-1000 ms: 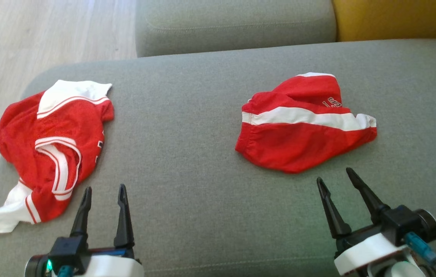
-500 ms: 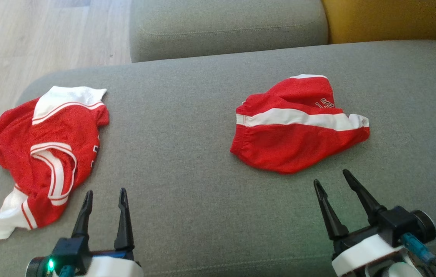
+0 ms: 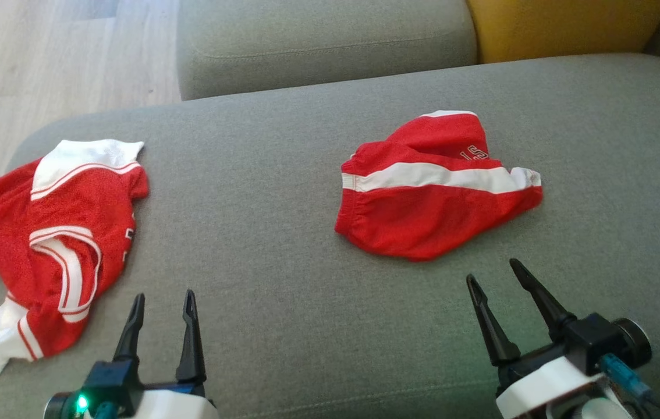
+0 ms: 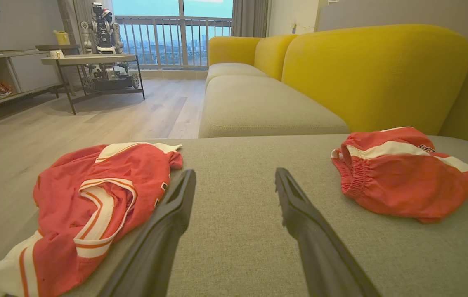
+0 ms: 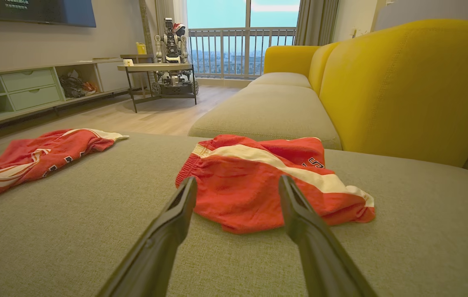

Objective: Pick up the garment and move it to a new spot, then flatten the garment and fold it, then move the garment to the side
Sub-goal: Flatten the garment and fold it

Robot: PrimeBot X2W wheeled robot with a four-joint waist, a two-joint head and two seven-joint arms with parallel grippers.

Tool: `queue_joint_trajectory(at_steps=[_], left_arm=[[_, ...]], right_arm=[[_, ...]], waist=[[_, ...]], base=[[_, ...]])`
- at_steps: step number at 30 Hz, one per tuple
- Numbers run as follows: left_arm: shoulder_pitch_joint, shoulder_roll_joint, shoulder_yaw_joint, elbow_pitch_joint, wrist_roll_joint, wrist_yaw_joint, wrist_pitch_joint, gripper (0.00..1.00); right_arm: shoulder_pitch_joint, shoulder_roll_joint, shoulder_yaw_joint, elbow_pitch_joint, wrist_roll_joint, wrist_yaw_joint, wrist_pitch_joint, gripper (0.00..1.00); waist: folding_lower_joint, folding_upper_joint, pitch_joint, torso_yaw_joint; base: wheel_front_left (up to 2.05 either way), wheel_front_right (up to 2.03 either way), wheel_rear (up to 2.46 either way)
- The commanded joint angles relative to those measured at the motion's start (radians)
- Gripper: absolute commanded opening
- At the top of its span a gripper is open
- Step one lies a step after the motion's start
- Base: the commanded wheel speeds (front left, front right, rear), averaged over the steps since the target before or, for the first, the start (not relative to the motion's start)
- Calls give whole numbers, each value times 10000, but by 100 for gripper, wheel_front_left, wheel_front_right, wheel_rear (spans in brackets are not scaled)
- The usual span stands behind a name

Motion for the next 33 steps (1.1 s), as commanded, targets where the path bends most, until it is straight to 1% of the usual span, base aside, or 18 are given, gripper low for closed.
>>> queue_joint_trajectory(at_steps=[1, 4, 7, 12, 13, 14, 17, 19, 22, 24, 27, 33], left_arm=[[-510, -75, 267, -265, -28, -4, -51, 100], [-638, -75, 229, -127, -67, -96, -51, 100], [-927, -75, 79, 117, -181, -305, -51, 100], [-2000, -75, -254, 992, -111, -696, -51, 100], [-2320, -75, -334, 1233, -127, -804, -51, 100], [-3037, -75, -554, 1732, -233, -1068, -51, 100], [-4159, -75, -984, 2738, -464, -1573, -32, 100], [-4893, -75, -1262, 3410, -594, -1846, 209, 100], [-5920, -75, -1465, 4169, -957, -1947, 600, 100], [-6223, -75, -1519, 4391, -1117, -1963, 724, 100], [-6996, -75, -1732, 5032, -1592, -2062, 1272, 100], [-8075, -72, -2007, 5861, -1698, -2205, 1956, 100]], right_arm=[[-349, -24, 268, -293, 7, -2, -65, 100], [-381, -24, 314, -316, -30, -2, -65, 100], [-467, -24, 372, -386, -56, -2, -65, 100], [-734, -24, 610, -588, -41, -2, -65, 100], [-809, -24, 611, -658, -30, -2, -65, 100], [-942, -24, 576, -772, 3, -2, -65, 100], [-1117, -24, 588, -903, 9, -2, -65, 100], [-1233, -24, 602, -953, 18, -2, -65, 100], [-1429, -24, 619, -1032, 70, -2, -65, 100], [-1492, -24, 618, -1062, 91, -2, -65, 100], [-1629, -24, 601, -1134, 155, -2, -65, 100], [-1860, -24, 617, -1200, 267, -2, -65, 100]], waist=[[0, -1, 20, -84], [0, -1, 84, -241], [0, -1, 253, -424], [0, -1, 669, -926], [0, -1, 806, -1032], [0, -1, 1048, -1205], [0, -1, 1391, -1422], [0, -1, 1610, -1565], [0, -1, 1957, -1756], [0, -1, 2057, -1807], [0, -1, 2341, -1943], [0, -1, 2751, -2146]], base=[[0, 0, 0], [0, 0, 0], [0, 0, 0], [0, 0, 0], [0, 0, 0], [0, 0, 0], [0, 0, 0], [0, 0, 0], [0, 0, 0], [0, 0, 0], [0, 0, 0], [0, 0, 0]])
